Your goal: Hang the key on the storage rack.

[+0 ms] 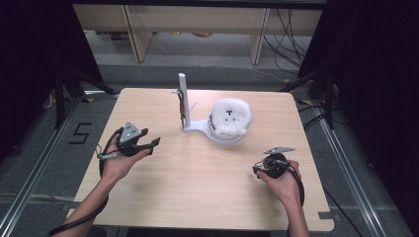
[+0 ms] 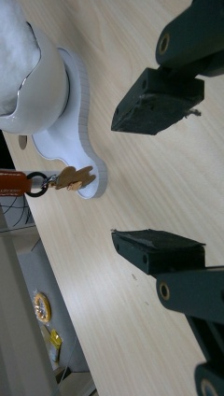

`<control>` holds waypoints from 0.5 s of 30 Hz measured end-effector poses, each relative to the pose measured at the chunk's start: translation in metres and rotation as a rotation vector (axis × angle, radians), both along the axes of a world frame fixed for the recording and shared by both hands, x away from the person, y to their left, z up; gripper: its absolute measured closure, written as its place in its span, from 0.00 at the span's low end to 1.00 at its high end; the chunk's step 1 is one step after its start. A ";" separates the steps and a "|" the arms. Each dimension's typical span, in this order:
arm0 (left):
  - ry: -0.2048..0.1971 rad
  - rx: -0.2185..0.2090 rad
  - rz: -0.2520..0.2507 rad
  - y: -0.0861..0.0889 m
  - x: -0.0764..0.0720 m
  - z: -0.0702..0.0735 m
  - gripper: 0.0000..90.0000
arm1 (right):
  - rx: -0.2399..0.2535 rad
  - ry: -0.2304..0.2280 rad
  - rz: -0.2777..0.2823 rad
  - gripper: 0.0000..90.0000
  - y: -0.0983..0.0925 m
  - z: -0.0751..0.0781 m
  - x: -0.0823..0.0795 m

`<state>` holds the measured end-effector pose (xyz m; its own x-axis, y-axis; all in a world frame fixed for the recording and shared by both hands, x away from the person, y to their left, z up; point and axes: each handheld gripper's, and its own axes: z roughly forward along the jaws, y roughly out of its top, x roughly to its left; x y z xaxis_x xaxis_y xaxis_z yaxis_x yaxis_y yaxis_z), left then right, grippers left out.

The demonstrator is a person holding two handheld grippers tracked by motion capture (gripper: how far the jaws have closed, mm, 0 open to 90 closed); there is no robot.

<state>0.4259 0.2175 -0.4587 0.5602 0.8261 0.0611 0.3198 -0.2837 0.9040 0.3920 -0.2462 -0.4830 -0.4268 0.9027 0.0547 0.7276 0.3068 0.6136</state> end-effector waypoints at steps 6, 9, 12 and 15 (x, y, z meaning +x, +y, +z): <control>-0.007 -0.036 0.014 0.009 -0.018 -0.014 0.43 | 0.004 0.018 -0.002 0.58 -0.001 0.001 -0.001; -0.008 -0.054 0.023 0.014 -0.027 -0.028 0.43 | 0.000 0.018 -0.013 0.58 -0.001 0.001 -0.001; 0.005 -0.064 0.050 0.020 -0.036 -0.040 0.43 | -0.008 0.021 -0.004 0.58 -0.002 0.000 0.000; 0.018 -0.096 0.069 0.024 -0.041 -0.049 0.43 | 0.011 0.018 -0.007 0.57 0.000 0.000 -0.001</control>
<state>0.3845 0.2420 -0.5081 0.5018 0.8645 -0.0295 0.3517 -0.1728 0.9200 0.3909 -0.2464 -0.4832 -0.4191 0.9051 0.0722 0.7407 0.2948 0.6037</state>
